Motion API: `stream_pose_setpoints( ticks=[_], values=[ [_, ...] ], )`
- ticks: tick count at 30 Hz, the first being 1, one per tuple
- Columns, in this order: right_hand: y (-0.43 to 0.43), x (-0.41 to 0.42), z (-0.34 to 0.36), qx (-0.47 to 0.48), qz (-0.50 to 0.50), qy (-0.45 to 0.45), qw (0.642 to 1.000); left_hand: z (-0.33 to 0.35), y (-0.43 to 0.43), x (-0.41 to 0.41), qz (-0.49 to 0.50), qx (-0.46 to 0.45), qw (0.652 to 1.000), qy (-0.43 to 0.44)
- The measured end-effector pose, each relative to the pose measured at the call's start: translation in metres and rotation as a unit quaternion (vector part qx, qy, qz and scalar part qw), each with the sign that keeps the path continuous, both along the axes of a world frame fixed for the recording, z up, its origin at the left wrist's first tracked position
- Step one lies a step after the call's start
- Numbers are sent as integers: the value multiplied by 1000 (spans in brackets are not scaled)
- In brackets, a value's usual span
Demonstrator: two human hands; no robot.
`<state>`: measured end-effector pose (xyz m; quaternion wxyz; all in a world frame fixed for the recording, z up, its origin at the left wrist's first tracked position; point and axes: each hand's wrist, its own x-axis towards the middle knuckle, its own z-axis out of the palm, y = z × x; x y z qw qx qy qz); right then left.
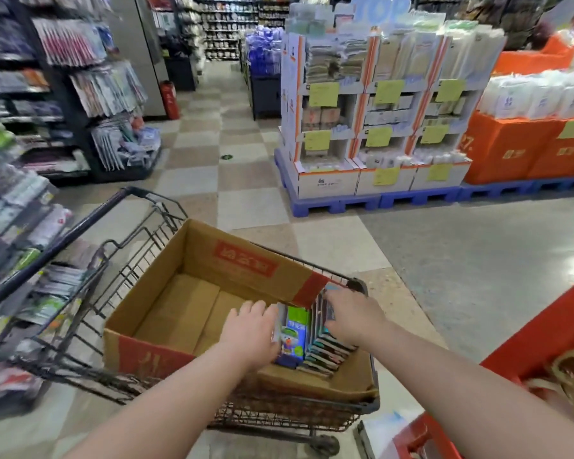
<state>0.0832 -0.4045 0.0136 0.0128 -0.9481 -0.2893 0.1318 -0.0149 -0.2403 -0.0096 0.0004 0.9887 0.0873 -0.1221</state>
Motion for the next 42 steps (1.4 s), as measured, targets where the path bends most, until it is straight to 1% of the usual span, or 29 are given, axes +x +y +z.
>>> stream_pose_setpoints(
  ticks=[8,12,17,21,25,30,34,39,42],
  values=[
    [3,57,-72,-52,15,101,993,-4,13,88,21,4,1000,7],
    [4,70,-99,-71,11,140,987,-16,21,117,10,-1,1000,20],
    [22,87,-127,-90,-6,176,980,-43,43,147,0,-14,998,59],
    [43,97,-147,-106,-36,197,974,-79,66,166,-15,-29,993,111],
    [67,106,-176,-96,-71,240,963,-117,88,184,-28,-54,985,160],
    [94,117,-219,-81,-108,294,946,-172,111,200,-20,-88,968,233],
    [111,126,-252,-86,-126,327,933,-211,120,207,11,-132,949,286],
    [125,130,-291,-59,-183,376,907,-250,123,213,100,-220,915,323],
    [132,132,-310,-24,-244,388,888,-263,121,218,177,-292,887,310]
  ],
)
